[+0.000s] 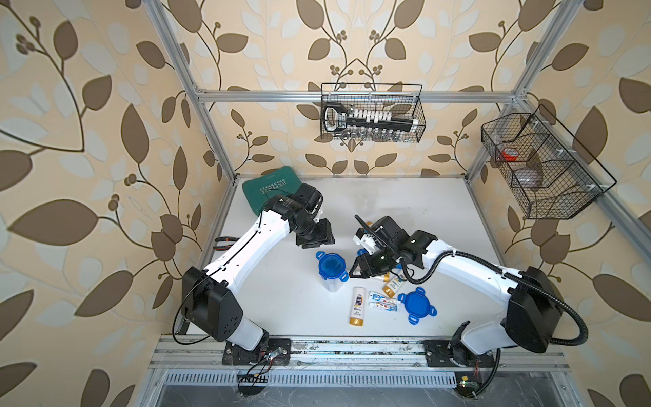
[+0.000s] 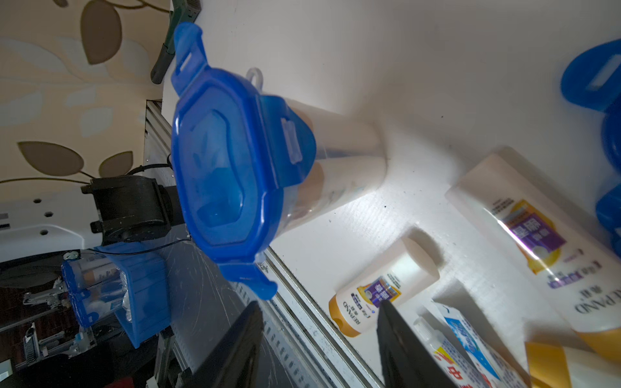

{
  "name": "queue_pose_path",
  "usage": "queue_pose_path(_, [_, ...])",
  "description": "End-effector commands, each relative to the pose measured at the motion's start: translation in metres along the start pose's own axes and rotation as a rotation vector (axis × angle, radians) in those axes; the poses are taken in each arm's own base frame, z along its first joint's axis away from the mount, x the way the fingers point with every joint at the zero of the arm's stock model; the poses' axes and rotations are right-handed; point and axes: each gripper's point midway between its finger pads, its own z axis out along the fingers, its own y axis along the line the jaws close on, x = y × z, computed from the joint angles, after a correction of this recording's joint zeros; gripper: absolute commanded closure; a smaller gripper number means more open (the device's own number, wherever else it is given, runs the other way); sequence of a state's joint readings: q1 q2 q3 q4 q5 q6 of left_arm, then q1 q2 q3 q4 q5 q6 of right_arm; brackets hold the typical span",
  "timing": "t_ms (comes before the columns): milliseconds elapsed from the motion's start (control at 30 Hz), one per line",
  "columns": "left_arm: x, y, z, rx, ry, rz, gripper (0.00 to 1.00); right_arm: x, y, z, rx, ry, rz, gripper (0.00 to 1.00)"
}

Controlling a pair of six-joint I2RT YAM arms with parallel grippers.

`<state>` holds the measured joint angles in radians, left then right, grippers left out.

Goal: Pack away toiletry kits
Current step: Close the fastener on the container.

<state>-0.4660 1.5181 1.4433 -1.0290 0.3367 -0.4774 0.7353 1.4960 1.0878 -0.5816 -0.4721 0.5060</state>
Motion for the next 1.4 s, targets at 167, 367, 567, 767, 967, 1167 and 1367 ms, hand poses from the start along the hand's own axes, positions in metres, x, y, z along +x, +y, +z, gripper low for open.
queue_pose_path(167, [0.017,0.002,0.011,0.01,0.057,0.025,0.46,-0.004,0.001,0.018,-0.022,0.005,0.01,0.46])
queue_pose_path(367, [0.027,0.008,0.019,0.01,0.084,0.001,0.45,-0.008,0.001,0.024,-0.02,0.006,0.01,0.46])
queue_pose_path(567, [0.033,0.007,0.022,0.033,0.096,-0.019,0.45,-0.01,0.0,0.027,-0.025,0.004,0.016,0.47])
queue_pose_path(767, [0.042,0.002,0.027,0.083,0.118,-0.051,0.45,-0.013,0.001,0.03,-0.039,-0.007,0.027,0.47])
queue_pose_path(967, [0.049,-0.01,0.025,0.165,0.12,-0.088,0.46,-0.017,-0.001,0.032,-0.04,-0.023,0.042,0.48])
queue_pose_path(1167, [0.053,-0.018,0.028,0.212,0.133,-0.114,0.46,-0.022,-0.002,0.035,-0.04,-0.038,0.043,0.48])
queue_pose_path(1367, [0.056,-0.016,0.033,0.217,0.144,-0.134,0.46,-0.03,-0.002,0.035,-0.031,-0.06,0.041,0.49])
